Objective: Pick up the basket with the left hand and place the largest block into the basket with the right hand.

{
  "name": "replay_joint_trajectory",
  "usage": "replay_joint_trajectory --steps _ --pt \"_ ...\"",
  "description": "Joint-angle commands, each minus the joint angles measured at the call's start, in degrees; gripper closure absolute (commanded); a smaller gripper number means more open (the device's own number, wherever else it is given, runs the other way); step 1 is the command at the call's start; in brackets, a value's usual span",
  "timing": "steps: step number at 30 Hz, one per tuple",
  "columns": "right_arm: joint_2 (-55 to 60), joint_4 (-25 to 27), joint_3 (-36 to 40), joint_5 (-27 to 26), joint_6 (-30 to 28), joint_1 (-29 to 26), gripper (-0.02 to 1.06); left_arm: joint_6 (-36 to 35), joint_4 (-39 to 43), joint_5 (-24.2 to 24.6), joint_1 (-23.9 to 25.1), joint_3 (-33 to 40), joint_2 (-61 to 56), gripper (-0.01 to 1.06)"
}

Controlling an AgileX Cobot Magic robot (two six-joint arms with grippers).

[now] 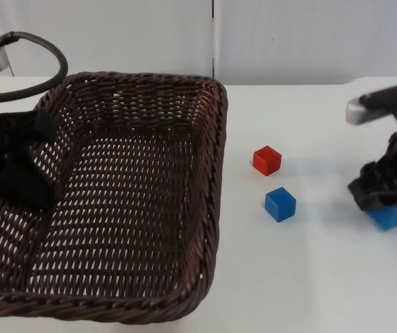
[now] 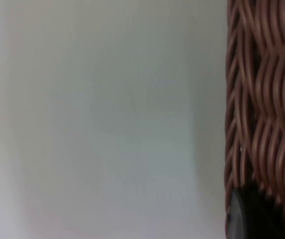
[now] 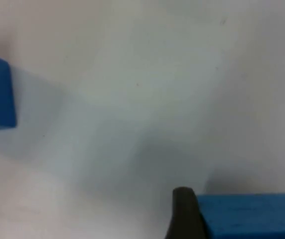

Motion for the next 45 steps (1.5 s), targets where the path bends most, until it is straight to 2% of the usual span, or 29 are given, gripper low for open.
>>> replay_joint_trajectory --steps 1,12,18,25,45 --pt "-3.22 0.07 -0.13 1.54 0.19 0.2 1.05 0.12 -1.79 -0.01 -0.2 0.02 -0.63 1.05" --pt "-25.33 -0.14 -0.13 13.88 0.19 0.2 1.05 0.38 -1.79 0.01 -0.2 0.02 -0.63 1.05" --pt "-34.26 0.08 -0.13 17.02 0.19 0.2 1.05 1.0 -1.75 0.01 -0.2 0.02 -0.63 1.05" --pt "-38.45 0.08 -0.13 17.78 0.19 0.2 1.05 1.21 -1.6 0.01 -0.2 0.02 -0.63 1.05" --pt "-38.41 1.37 -0.13 17.78 0.07 0.2 1.05 1.35 -1.49 0.01 -0.2 0.02 -0.63 1.05"
